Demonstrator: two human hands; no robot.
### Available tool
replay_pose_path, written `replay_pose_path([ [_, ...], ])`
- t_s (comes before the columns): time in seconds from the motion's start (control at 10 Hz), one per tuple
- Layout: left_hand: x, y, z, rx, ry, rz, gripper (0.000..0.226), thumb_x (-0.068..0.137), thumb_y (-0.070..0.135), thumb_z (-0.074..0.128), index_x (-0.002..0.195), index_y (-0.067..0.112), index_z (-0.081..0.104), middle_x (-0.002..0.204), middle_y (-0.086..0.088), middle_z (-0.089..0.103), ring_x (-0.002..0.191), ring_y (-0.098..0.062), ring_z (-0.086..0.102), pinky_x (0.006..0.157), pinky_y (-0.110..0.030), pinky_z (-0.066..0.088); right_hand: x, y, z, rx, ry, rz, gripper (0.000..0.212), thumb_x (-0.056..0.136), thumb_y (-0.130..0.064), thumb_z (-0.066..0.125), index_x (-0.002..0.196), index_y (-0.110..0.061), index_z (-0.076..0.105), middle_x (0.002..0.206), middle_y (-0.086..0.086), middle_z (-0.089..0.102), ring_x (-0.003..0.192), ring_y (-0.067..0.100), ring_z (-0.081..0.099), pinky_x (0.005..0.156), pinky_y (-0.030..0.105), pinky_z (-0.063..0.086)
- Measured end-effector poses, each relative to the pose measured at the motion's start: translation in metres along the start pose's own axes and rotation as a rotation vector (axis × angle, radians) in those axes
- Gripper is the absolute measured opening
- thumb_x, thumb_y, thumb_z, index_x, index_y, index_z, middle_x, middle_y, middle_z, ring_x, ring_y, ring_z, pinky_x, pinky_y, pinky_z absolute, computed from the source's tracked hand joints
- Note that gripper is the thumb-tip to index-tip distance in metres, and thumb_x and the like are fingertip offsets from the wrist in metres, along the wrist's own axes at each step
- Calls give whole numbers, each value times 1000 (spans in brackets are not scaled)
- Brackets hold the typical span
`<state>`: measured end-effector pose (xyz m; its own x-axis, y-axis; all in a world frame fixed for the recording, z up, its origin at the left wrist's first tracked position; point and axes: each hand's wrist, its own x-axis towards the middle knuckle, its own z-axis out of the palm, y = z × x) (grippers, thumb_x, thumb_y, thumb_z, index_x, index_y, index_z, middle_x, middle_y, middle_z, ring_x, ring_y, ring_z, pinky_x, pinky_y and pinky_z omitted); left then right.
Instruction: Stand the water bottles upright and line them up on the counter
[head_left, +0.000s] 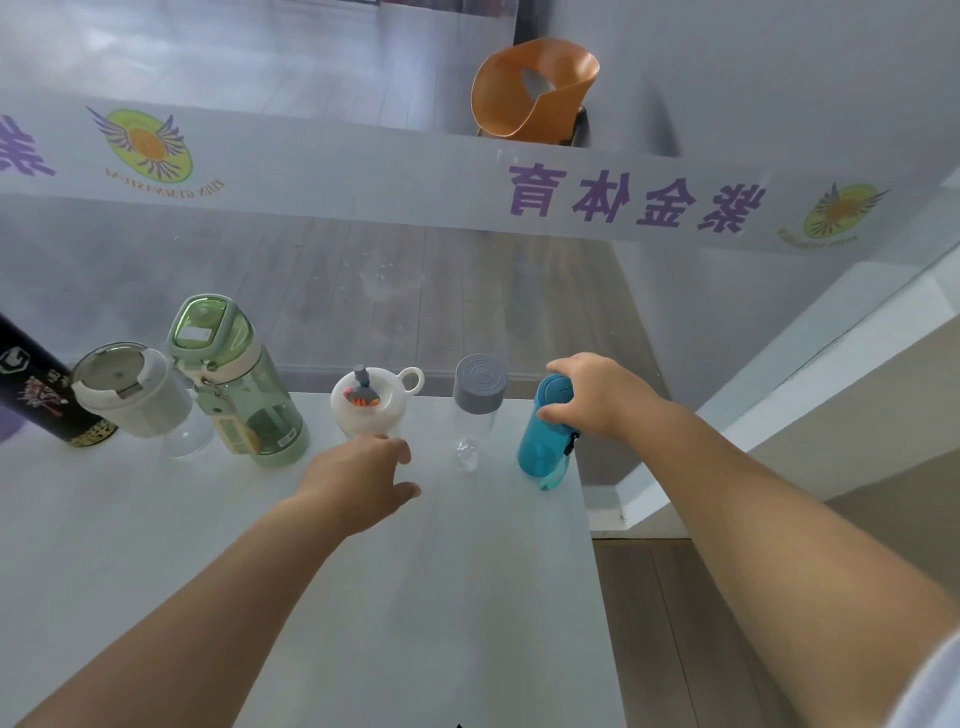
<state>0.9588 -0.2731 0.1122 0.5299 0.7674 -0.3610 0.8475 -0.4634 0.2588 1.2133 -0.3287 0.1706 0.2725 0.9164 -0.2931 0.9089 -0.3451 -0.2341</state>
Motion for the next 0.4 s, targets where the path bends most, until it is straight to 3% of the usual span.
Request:
replay_pose_path([
  [0.2,-19,4,-17,48,55,-19,43,84,49,58,121,27,53,124,7,57,111,-20,56,90,-34,49,-18,-7,-16,-93,26,-18,47,84,-44,60,123,-19,53,110,5,56,97,22,55,85,41,53],
  [0.4,-47,8,-44,1,215,-23,43,84,45,61,121,25,55,125,6,57,109,-20,56,91,-35,48,-39,-23,-39,-89,-25,-51,58,84,-48,60,134,-22,45,132,4,55,111,24,56,93,42,51],
])
